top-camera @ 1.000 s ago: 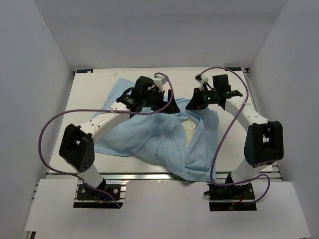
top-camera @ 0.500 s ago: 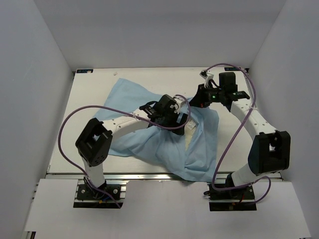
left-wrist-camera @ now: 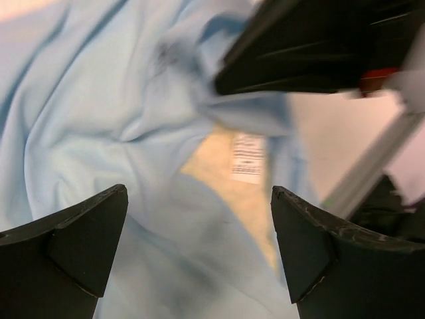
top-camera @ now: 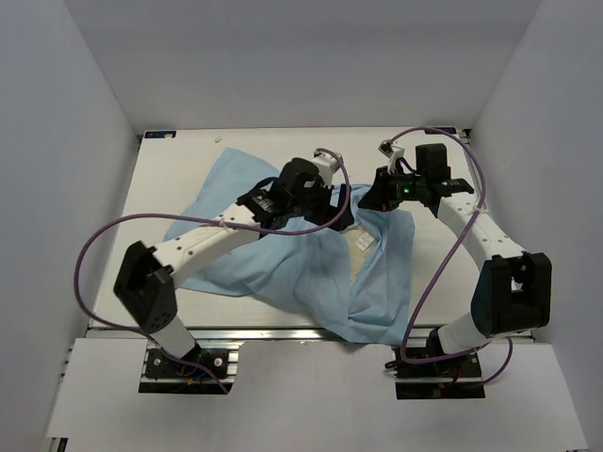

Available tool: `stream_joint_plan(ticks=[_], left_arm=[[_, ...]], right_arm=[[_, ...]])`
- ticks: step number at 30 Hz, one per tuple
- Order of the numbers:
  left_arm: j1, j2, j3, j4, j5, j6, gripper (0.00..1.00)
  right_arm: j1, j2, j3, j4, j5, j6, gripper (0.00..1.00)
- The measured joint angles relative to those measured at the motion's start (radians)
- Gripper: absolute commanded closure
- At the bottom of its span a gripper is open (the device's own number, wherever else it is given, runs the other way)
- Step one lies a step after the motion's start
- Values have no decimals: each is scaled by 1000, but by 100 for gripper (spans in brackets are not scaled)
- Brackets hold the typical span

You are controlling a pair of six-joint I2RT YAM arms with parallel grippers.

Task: Put the pillow into the pillowcase

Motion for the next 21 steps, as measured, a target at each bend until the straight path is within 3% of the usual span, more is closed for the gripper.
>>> stream_joint_plan(ticks=[6,12,21], left_arm=[[0,-121,-1,54,80,-5,2],[0,-23,-10,12,103,55,3],[0,116,0,-71,27,108,26]], right_arm=[[-3,0,0,0,-11,0,100],[-3,-2,0,0,-12,0,100],[-3,-18,-14,0,-18,0,100]])
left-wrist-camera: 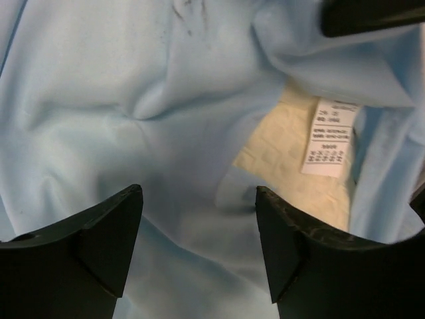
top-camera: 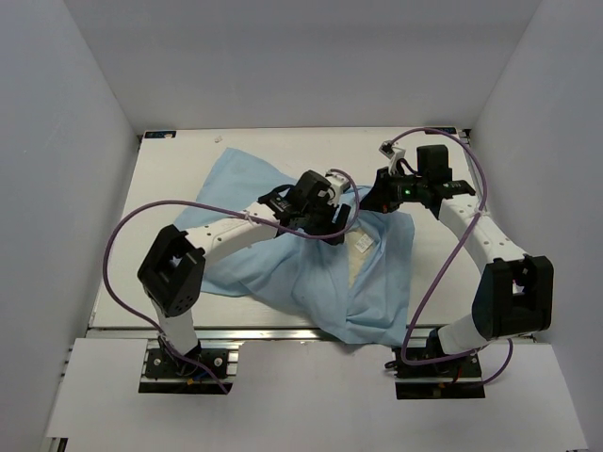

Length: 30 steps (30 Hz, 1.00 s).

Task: Put the pillow into the pillowcase

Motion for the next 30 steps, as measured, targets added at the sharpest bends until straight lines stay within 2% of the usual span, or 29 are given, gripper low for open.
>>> stream_joint_plan(ticks=[1,3,4,11,13,22,30], left_arm=[[0,10,2,1,-4,2,41],[0,30,6,1,-11,0,58],[0,41,9,0,-13,3,71],[0,85,63,-9,-20,-6,97],[0,82,82,-7,-10,-13,100],[0,-36,190,20,100,-100,100],[4,-172,195,61,79,-170,100]], right_arm=[[0,0,0,0,-1,0,100],[0,0,-1,1,-4,0,100],[0,0,-3,2,-5,0,100],[0,0,-42,-1,-18,-12,100],[0,-2,-50,-2,-24,-26,100],[-2,-2,-53,-8,-122,-79,100],[-7,-38,-53,-19,-204,-117,100]])
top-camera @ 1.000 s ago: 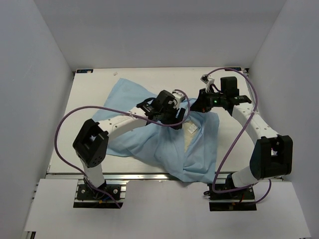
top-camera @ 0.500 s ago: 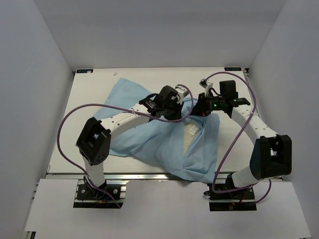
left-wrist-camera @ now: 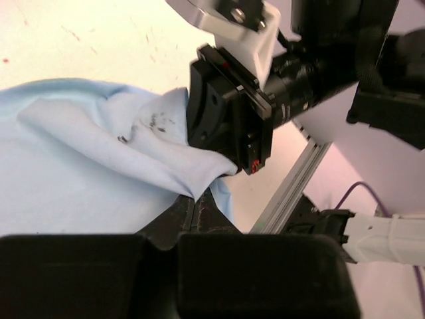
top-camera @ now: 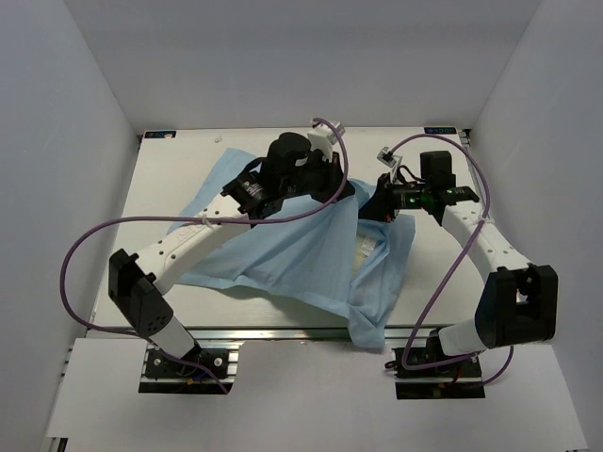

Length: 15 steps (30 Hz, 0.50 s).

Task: Put the pillow into the pillowcase

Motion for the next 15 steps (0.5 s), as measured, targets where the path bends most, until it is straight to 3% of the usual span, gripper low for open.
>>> stream_joint_plan(ticks=[7,15], left_arm=[[22,-5,-1,77,95,-83,100],[-61,90,-9,122,187,-130,100]], right_arm=[[7,-46,-12,56,-1,55,100],[23,-42,-8,309,210,337,100]])
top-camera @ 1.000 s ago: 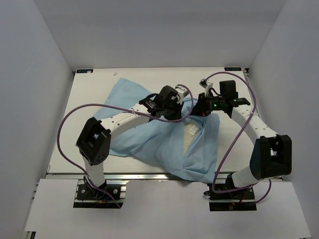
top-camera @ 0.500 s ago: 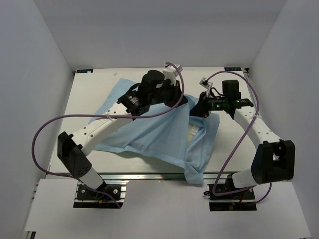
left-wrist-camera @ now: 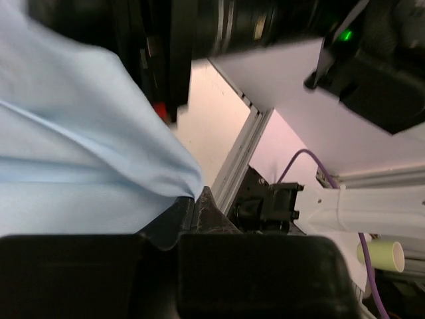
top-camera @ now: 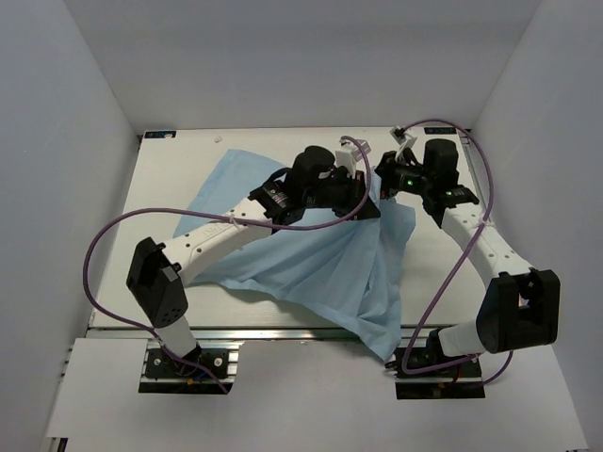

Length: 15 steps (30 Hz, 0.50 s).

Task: Put the pillow into the pillowcase

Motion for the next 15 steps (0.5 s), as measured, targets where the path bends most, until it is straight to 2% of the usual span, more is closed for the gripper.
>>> stream_joint_plan(ticks=[6,12,13,14,15], left_arm=[[-11,-29,-99,34,-32,4,100],[-2,-19,-145,80,-39,2,100],[0,-6,-144,90,-32,-1,100],[2,10,-141,103,-24,-4,100],[3,32,-137,116,-17,-10,100]], right_arm=[[-88,5,6,169,107,228,100],[-128,77,48,181,111,265,99],[-127,90,48,174,105,249,87],[-124,106,51,154,90,230,67],[-124,120,53,133,76,216,59]])
